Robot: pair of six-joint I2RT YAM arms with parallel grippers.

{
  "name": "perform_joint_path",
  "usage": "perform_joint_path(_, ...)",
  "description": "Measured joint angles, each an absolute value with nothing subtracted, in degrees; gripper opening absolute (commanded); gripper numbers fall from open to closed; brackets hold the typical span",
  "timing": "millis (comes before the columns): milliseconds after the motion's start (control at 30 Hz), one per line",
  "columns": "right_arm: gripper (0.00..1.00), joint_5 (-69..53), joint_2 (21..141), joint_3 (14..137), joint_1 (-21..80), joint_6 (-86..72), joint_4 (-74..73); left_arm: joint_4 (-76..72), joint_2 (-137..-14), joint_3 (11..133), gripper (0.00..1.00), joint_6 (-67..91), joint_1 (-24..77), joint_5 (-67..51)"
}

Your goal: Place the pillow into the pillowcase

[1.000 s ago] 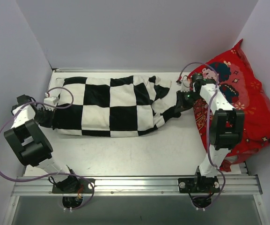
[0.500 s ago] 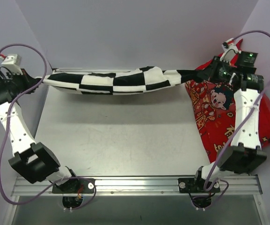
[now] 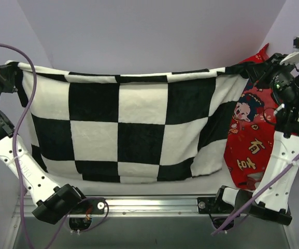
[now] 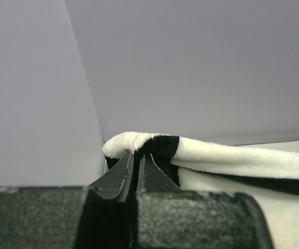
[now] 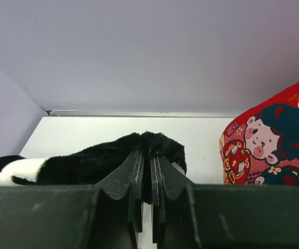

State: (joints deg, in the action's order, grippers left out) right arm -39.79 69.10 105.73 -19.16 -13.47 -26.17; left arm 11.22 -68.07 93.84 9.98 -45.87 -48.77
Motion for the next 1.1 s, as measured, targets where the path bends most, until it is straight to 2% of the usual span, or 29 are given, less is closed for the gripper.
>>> perform_joint_path(233, 0.00, -33.1, 81.6, 98.9, -13.9, -9.3, -22.5, 11.1, -74.9, 83.5, 0.00, 0.2, -29.3, -39.9)
perform_joint_path(367, 0.00, -27.7, 95.6, 99.3, -10.1, -6.1, -19.5, 11.4, -86.8, 82.9, 0.00, -5.7, -20.9, -31.4)
perform_joint_path(433, 0.00, -24.1, 105.1, 103.8, -8.1, -4.4, -19.2, 11.9, -95.9, 86.1, 0.00, -7.4, -18.0, -27.4)
perform_joint_path(467, 0.00, -22.5, 109.9, 108.0, -7.3, -3.7, -19.5, 12.5, -100.8, 89.0, 0.04, -7.9, -17.2, -26.1)
perform_joint_path(500, 0.29, -20.9, 115.1, 112.9, -6.5, -2.9, -19.2, 13.5, -106.0, 93.1, 0.17, -8.3, -16.5, -24.3)
perform_joint_path(533, 0.49, -19.1, 119.9, 117.9, -5.9, -2.3, -18.4, 14.0, -111.5, 98.1, 0.25, -9.0, -16.1, -22.6)
perform_joint_path(567, 0.68, -17.1, 124.4, 122.9, -5.5, -1.7, -18.0, 15.1, -116.9, 103.5, 0.49, -9.6, -15.9, -20.9)
perform_joint_path(600, 0.91, -15.3, 128.3, 127.9, -5.4, -1.0, -17.8, 16.3, -121.5, 108.9, 0.53, -10.4, -15.8, -19.0)
perform_joint_path(633, 1.00, -13.5, 131.0, 131.2, -5.5, -0.1, -17.3, 17.6, -125.3, 114.0, 0.59, -10.9, -15.8, -16.7)
perform_joint_path(667, 1.00, -12.0, 132.1, 132.5, -5.8, 1.1, -16.9, 20.7, -128.6, 119.5, 0.83, -11.2, -16.0, -14.9)
perform_joint_path(700, 1.00, -11.2, 132.0, 132.1, -6.3, 1.9, -17.1, 22.6, -130.8, 123.7, 0.97, -12.0, -16.3, -13.3)
perform_joint_path(767, 1.00, -10.3, 129.5, 129.3, -7.3, 3.7, -17.2, 25.9, -131.7, 127.6, 0.97, -12.4, -16.8, -11.2)
perform_joint_path(867, 1.00, -11.4, 120.4, 118.5, -8.4, 5.9, -18.5, 28.6, -126.8, 125.5, 0.97, -13.7, -17.6, -10.2)
perform_joint_path(1100, 1.00, -22.0, 95.5, 95.1, -3.4, 9.4, -24.9, 34.7, -101.6, 98.1, 0.98, -14.4, -17.8, -17.5)
